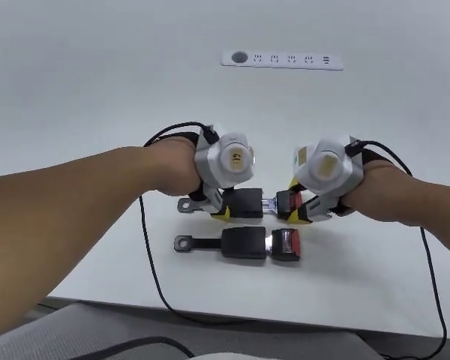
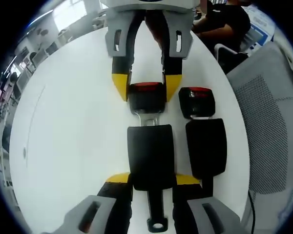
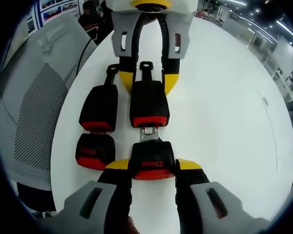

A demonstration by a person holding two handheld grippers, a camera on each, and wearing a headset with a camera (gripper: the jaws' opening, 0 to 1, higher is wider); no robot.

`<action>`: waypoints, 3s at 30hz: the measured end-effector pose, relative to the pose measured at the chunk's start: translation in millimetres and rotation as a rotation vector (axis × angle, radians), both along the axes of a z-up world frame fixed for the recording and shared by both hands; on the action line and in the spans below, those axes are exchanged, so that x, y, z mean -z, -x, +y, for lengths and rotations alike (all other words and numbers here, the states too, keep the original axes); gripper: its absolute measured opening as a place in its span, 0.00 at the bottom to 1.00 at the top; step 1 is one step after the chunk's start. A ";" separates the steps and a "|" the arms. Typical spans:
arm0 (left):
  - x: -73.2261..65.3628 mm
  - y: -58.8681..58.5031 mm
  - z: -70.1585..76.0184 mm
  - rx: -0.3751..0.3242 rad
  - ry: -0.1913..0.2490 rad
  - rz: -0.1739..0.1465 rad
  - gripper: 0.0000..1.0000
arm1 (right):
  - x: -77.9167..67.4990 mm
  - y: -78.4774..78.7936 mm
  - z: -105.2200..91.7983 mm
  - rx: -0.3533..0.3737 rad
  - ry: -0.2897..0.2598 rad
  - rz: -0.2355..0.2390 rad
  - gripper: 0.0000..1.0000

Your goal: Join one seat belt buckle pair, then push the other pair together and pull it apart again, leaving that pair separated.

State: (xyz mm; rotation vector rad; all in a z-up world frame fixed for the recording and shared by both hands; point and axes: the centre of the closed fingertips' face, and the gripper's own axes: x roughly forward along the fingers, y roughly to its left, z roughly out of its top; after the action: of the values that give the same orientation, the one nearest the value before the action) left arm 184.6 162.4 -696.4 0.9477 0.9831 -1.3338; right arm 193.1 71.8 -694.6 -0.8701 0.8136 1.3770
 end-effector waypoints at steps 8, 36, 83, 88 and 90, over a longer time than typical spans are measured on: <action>-0.4 -0.9 0.4 -0.002 0.000 0.005 0.31 | -2.7 1.2 4.6 0.000 -0.002 0.013 0.32; -0.6 0.7 -0.9 -0.015 -0.003 -0.001 0.31 | -1.9 2.2 18.4 0.002 -0.012 0.016 0.32; 0.0 1.0 -1.1 -0.011 -0.043 -0.005 0.32 | -2.1 5.4 0.2 0.033 -0.011 0.005 0.34; -0.4 0.8 -1.3 -0.012 -0.046 -0.003 0.32 | -4.1 4.1 -13.7 0.020 0.008 -0.019 0.34; -0.5 1.2 -1.2 -0.015 -0.044 -0.004 0.32 | -1.5 2.0 -21.6 0.023 0.012 -0.022 0.34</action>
State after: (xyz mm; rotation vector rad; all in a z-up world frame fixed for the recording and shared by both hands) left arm 183.4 161.2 -695.8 0.9737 1.0187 -1.3016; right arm 191.2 50.3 -693.0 -0.8815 0.8140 1.3419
